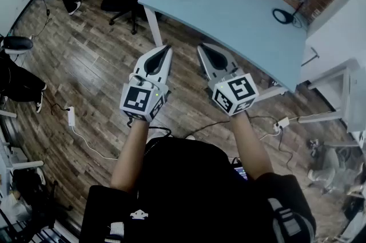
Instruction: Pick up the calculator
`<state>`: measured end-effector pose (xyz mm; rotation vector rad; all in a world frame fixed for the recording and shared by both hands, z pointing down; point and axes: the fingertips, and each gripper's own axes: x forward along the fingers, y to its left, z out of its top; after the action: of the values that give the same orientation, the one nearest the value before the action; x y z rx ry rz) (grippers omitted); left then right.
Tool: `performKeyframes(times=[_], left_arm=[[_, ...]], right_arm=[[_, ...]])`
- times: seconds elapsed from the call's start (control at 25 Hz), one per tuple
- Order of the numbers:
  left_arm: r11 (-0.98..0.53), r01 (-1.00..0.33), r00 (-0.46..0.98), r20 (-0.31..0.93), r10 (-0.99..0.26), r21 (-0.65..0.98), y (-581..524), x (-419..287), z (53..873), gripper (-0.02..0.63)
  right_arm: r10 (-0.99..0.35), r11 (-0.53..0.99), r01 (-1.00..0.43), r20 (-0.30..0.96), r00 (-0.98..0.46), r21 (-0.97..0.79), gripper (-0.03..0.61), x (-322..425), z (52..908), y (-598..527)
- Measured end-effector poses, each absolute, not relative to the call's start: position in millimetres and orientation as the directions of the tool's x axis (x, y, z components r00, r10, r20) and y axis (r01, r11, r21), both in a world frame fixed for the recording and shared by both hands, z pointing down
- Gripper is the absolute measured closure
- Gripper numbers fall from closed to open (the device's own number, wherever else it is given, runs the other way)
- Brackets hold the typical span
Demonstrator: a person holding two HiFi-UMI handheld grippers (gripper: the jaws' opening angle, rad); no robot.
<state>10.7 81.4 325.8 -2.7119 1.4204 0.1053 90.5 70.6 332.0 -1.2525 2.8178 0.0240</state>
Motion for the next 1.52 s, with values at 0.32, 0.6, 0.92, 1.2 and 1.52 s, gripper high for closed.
performKeyframes(times=[0.32, 0.6, 0.92, 1.2, 1.52], left_arm=[[-0.559, -0.829, 0.557, -0.108, -0.823, -0.017, 101.9, 16.8, 328.9, 0.611], [-0.551, -0.834, 0.551, -0.102, -0.828, -0.030, 107.6, 16.3, 329.3, 0.611], [-0.534, -0.845, 0.531, -0.110, -0.840, -0.002, 98.5, -3.0, 332.2, 0.611], [-0.551, -0.834, 0.547, -0.114, -0.829, 0.008, 77.0, -10.3, 332.7, 0.611], [-0.549, -0.836, 0.548, -0.102, -0.830, -0.024, 41.8, -28.9, 336.7, 0.611]], right_arm=[[-0.727, 0.686, -0.727, -0.083, -0.682, -0.037, 0.575, 98.9, 330.6, 90.8], [-0.720, 0.693, -0.720, -0.078, -0.689, -0.036, 0.575, 98.8, 333.8, 94.4], [-0.712, 0.701, -0.712, -0.068, -0.699, -0.033, 0.575, 81.9, 336.3, 85.9], [-0.714, 0.699, -0.714, -0.067, -0.696, -0.029, 0.575, 69.3, 335.9, 66.0], [-0.729, 0.684, -0.729, -0.061, -0.681, -0.035, 0.575, 52.6, 338.6, 32.2]])
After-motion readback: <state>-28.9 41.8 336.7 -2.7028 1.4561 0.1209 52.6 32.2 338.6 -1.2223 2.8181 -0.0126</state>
